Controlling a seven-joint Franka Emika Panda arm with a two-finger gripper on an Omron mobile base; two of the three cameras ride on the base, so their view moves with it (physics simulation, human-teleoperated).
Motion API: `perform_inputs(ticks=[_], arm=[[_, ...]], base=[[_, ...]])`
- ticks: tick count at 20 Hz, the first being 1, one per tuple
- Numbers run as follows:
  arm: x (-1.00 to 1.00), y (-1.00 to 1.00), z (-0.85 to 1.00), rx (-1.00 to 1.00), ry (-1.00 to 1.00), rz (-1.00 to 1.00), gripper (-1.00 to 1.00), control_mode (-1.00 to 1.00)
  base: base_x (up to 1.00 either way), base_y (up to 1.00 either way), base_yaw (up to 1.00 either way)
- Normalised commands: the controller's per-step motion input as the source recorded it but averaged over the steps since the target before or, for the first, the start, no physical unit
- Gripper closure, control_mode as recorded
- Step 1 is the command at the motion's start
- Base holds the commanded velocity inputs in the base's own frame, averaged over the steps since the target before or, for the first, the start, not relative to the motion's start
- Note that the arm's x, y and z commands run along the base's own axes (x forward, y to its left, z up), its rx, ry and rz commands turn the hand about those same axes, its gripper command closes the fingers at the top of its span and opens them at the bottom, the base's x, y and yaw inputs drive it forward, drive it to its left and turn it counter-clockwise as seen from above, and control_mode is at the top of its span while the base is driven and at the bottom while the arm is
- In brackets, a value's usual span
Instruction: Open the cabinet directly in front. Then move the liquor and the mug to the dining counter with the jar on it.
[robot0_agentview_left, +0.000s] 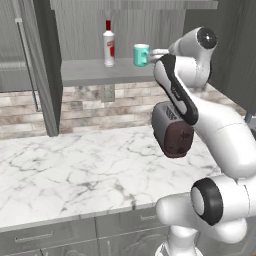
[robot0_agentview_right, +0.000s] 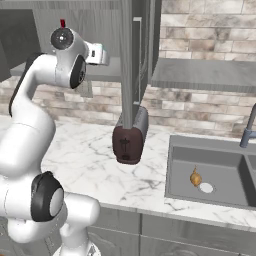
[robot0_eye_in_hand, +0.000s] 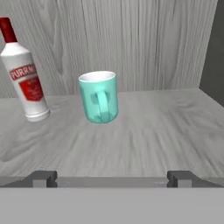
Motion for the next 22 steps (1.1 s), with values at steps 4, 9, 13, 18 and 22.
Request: perform_inputs(ticks=[4, 9, 13, 18, 22], arm=[[0.66, 0.0, 0.0, 0.0, 0.0, 0.02, -1.0, -1.0], [0.69, 0.0, 0.0, 0.0, 0.02, 0.0, -1.0, -1.0], [0.71, 0.08, 0.0, 0.0, 0.01, 0.0, -1.0, -1.0], [0.47, 0.35, 0.0, 0.0, 0.04, 0.0, -1.0, -1.0], [0.13, 0.09, 0.0, 0.0, 0.01, 0.0, -1.0, -1.0]], base=[[0.0, 0.0, 0.0], [0.0, 0.0, 0.0], [0.0, 0.0, 0.0], [0.0, 0.0, 0.0], [0.0, 0.0, 0.0]])
